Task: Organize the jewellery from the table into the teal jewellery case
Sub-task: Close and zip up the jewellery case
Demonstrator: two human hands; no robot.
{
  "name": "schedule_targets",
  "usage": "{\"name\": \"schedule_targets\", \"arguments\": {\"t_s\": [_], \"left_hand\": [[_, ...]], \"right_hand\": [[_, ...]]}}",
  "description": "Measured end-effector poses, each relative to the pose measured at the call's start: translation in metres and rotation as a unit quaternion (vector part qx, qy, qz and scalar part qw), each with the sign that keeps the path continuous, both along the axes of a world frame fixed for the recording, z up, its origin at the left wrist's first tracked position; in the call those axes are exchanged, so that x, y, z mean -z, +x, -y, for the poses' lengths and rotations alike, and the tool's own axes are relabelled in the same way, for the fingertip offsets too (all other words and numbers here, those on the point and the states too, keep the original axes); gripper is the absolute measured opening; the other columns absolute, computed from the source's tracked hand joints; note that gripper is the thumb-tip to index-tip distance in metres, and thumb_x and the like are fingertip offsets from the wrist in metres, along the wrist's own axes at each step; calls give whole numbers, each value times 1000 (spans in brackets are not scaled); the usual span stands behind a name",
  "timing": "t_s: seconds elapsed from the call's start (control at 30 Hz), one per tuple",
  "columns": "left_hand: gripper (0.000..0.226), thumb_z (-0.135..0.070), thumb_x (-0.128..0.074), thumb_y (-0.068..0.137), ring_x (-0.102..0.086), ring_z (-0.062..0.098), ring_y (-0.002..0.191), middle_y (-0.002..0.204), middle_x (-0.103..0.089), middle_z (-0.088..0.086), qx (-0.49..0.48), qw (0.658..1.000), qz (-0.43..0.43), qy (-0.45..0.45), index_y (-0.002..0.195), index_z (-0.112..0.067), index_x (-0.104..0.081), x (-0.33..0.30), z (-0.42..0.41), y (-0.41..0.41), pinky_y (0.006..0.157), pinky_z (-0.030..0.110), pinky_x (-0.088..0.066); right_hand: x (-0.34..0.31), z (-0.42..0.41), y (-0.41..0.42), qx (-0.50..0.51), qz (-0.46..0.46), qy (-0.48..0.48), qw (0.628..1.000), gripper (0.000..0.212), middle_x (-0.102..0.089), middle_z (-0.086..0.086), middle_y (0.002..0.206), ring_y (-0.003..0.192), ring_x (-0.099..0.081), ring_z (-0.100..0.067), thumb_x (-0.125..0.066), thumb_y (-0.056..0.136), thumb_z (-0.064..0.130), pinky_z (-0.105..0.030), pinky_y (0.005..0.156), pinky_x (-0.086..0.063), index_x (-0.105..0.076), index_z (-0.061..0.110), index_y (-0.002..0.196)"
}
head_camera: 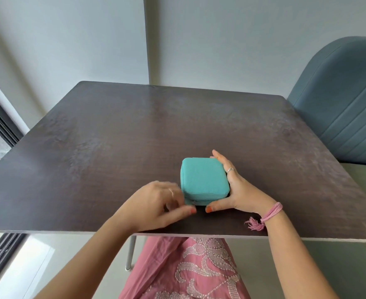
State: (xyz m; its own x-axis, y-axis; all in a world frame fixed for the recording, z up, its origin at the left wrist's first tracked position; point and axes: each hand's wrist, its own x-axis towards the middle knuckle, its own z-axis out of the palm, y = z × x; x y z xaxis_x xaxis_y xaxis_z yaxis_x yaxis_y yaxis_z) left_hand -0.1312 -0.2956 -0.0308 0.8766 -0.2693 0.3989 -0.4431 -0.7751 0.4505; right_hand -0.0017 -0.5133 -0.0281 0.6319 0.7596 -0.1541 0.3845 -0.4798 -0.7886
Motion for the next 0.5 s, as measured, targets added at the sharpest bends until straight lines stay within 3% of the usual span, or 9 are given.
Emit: {"name": "schedule_targets", "arguments": {"t_s": [0.1, 0.17, 0.23, 0.3, 0.37, 0.5], "left_hand": [[15, -36, -60, 83, -51, -1, 83, 90, -52, -11, -76, 988, 26, -132, 93, -27, -54, 1, -12, 7, 74, 10, -39], [45, -32, -59, 79, -46, 0, 116, 123, -46, -9, -61, 981, -46, -177, 122, -32, -45, 3, -18, 14, 95, 12, -38], [74, -23, -61, 77, -24, 2, 139, 148, -27, -9, -8, 973, -131, -188, 143, -30, -28, 5, -19, 21, 110, 13, -25], [83, -13, -62, 76, -11, 3, 145, 155, -16, -5, 24, 970, -176, -166, 148, -26, -23, 7, -17, 28, 114, 13, -16], [79, -9, -60, 76, -10, 4, 145, 156, -16, -2, 40, 969, -181, -161, 147, -24, -29, 10, -15, 32, 116, 19, -15], [71, -8, -57, 81, -12, 4, 145, 156, -20, -1, 42, 966, -177, -185, 146, -23, -33, 13, -15, 34, 118, 28, -17]], "right_hand": [[-1, 5, -11, 38, 4, 12, 999, 130, -6, 27, 151, 137, -16, 5, -88, 55, 43, -23, 113, -20, 10, 55, 140], [1, 9, -26, 98, 25, 65, 993, 120, -12, 28, 147, 133, -20, 12, -87, 59, 37, -17, 109, -26, -2, 53, 140], [7, 11, -44, 186, 88, 126, 970, 100, -24, 21, 141, 130, -29, 11, -86, 64, 29, -12, 101, -35, -22, 45, 139], [12, 10, -65, 268, 146, 188, 934, 71, -41, 12, 129, 121, -44, 4, -84, 67, 26, -11, 90, -46, -45, 34, 126], [16, 6, -84, 299, 190, 233, 906, 43, -54, 9, 110, 102, -59, -4, -81, 70, 26, -16, 77, -53, -59, 24, 106], [27, -12, -105, 259, 233, 199, 916, 18, -65, 10, 78, 69, -65, -4, -80, 75, 27, -20, 59, -54, -69, 17, 85]]}}
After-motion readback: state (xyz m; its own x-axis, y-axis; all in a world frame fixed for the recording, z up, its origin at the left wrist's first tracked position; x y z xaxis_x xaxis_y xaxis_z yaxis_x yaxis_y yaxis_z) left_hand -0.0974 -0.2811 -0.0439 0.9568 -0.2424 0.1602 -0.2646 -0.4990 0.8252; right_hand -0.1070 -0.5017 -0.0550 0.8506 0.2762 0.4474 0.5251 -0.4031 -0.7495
